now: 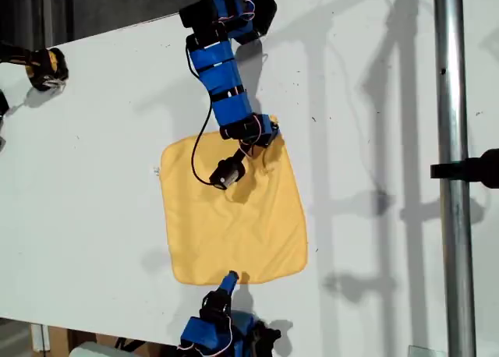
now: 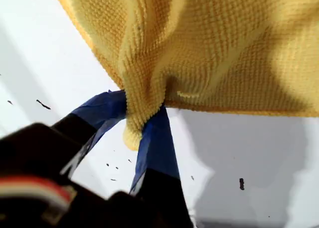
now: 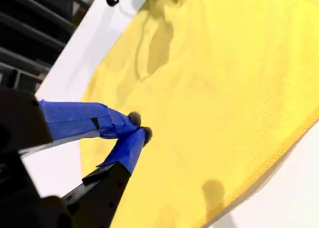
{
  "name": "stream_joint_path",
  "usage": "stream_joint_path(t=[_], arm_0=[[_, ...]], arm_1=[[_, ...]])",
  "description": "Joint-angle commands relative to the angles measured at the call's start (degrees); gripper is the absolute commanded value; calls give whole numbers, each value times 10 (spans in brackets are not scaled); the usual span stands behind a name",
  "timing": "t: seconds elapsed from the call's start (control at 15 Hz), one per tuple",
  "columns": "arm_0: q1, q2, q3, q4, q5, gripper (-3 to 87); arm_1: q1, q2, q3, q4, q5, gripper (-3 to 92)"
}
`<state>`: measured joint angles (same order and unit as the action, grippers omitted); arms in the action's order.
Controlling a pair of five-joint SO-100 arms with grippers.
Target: Grasp corners of a towel and fold twice.
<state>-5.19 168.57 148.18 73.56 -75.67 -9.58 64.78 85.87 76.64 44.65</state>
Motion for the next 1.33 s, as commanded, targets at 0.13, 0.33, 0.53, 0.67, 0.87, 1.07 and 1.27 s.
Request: stream_joint_path(t=[0.13, 0.33, 0.53, 0.67, 0.87, 1.07, 1.27], arm_0=[[125, -378, -358, 66, 69, -16], [200, -560, -561, 135, 83, -16], [248, -649, -646, 149, 50, -16], [258, -660, -647, 145, 6, -16], [241, -600, -606, 149, -69, 13], [251, -478, -526, 79, -34, 203], [248, -481, -504, 102, -50, 280]], arm_1=[[4, 1, -18, -5, -1, -1], [1, 2, -18, -4, -1, -1], [-4, 3, -17, -4, -1, -1], [-6, 3, -17, -4, 0, -1], [-8, 4, -18, -3, 1, -1], [-12, 4, -13, -2, 4, -1], [-13, 4, -11, -4, 4, -1]])
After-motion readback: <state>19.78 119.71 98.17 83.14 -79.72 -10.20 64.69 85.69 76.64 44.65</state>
